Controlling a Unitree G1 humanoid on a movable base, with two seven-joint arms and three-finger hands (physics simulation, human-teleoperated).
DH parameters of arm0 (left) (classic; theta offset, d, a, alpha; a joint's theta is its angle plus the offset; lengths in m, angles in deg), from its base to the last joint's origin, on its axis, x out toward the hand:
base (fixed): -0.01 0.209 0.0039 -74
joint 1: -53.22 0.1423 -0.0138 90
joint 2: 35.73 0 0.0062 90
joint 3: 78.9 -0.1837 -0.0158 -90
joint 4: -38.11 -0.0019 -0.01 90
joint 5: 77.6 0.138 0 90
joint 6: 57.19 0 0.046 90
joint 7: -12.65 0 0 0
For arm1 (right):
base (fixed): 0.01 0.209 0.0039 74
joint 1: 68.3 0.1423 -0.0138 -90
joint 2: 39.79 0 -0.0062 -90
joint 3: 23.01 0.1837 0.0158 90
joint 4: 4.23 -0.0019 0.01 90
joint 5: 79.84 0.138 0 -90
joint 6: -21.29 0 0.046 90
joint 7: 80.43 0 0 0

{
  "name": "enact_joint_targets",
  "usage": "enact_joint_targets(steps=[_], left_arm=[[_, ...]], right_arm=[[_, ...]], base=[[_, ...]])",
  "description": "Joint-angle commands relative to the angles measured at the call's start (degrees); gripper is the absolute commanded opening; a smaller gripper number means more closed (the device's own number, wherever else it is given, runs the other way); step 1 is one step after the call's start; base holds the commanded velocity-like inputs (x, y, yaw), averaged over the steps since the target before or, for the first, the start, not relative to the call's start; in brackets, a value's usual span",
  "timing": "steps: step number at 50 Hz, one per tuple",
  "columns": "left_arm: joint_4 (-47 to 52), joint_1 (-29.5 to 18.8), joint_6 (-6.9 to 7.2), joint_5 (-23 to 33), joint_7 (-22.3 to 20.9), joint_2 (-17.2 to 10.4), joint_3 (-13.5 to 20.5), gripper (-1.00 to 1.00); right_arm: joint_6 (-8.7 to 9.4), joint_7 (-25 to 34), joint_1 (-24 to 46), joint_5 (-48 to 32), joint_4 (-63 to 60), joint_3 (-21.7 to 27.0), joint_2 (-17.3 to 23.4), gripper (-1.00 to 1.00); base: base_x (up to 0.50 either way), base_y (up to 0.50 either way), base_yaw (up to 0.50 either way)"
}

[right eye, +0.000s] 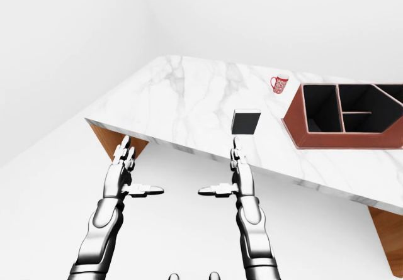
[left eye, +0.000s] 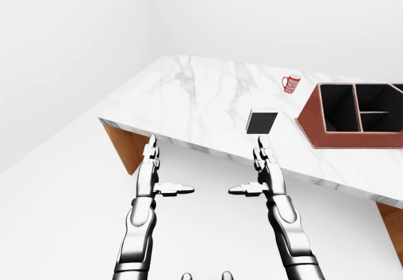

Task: Pick up the book and place it in the right compartment of the caddy.

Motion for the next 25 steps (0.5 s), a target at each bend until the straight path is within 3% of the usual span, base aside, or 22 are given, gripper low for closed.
enact_joint_targets(steps=[1, 13, 18, 21, 25], left_arm=[[0.83, -0.01, 0.28, -0.45, -0.07, 0.10, 0.01, 1.00], [0.45, -0.06, -0.51, -0.86, 0.06, 0.14, 0.02, 1.00], [-0.15, -0.16, -0.60, -0.84, 0.07, 0.21, -0.14, 1.00], [0.86, -0.03, 0.16, -0.78, 0.07, 0.20, -0.23, 1.00], [0.39, 0.02, -0.26, -0.77, 0.04, 0.17, -0.16, 1.00]], right_arm=[[-0.52, -0.11, -0.43, -1.62, -0.95, -0.86, -0.07, 1.00], [-0.52, 0.16, -0.21, 0.45, -0.95, -0.21, -0.24, 1.00], [-0.52, 0.27, 0.13, 0.87, -0.15, -0.07, -0.20, 1.00], [-0.52, 0.22, 0.03, 0.82, -0.58, -0.19, -0.19, 1.00], [-0.52, 0.14, 0.04, 0.52, -0.04, -0.32, -0.21, 1.00]], base=[[0.00, 0.00, 0.00], [0.00, 0.00, 0.00], [0.16, -0.41, 0.00], [0.17, -0.44, 0.00], [0.17, -0.44, 0.00]])
